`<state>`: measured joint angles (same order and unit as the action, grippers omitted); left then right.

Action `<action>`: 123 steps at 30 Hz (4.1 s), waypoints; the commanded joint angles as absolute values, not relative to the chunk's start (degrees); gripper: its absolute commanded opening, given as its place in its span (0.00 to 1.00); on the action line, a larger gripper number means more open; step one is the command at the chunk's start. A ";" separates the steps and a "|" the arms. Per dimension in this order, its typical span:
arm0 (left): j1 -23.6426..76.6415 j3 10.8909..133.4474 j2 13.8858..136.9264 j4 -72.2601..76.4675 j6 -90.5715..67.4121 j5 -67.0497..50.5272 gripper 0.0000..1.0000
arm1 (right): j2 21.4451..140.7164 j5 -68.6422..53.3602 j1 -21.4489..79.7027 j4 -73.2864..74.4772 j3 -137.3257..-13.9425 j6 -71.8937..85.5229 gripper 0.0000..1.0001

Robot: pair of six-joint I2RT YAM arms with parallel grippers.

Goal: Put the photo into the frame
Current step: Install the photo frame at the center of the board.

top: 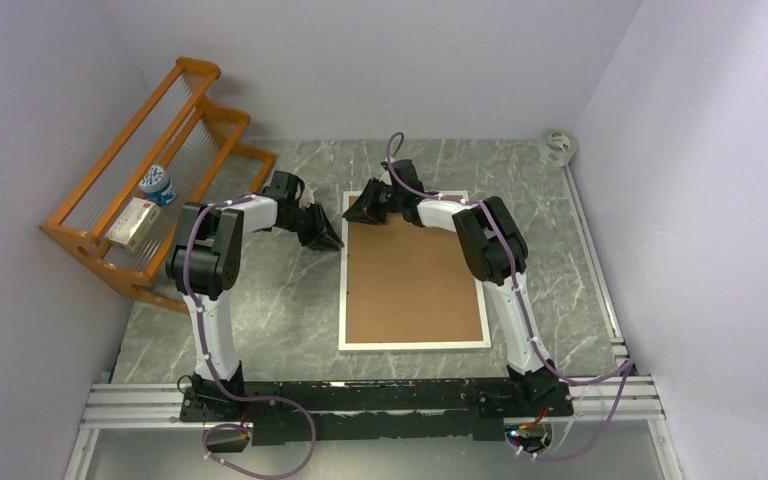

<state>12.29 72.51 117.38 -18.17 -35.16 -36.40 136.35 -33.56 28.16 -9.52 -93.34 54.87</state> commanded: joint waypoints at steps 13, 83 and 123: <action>12.48 72.52 121.68 -21.84 -34.10 -32.22 0.23 | 137.87 -32.44 27.11 -1.04 -92.02 51.77 0.19; 12.57 74.03 122.96 -24.69 -32.70 -32.81 0.21 | 125.90 -39.95 31.64 -8.17 -76.65 47.58 0.00; 11.60 77.19 119.58 -27.08 -31.90 -35.84 0.58 | 94.20 -1.27 18.71 14.36 -61.93 39.82 0.47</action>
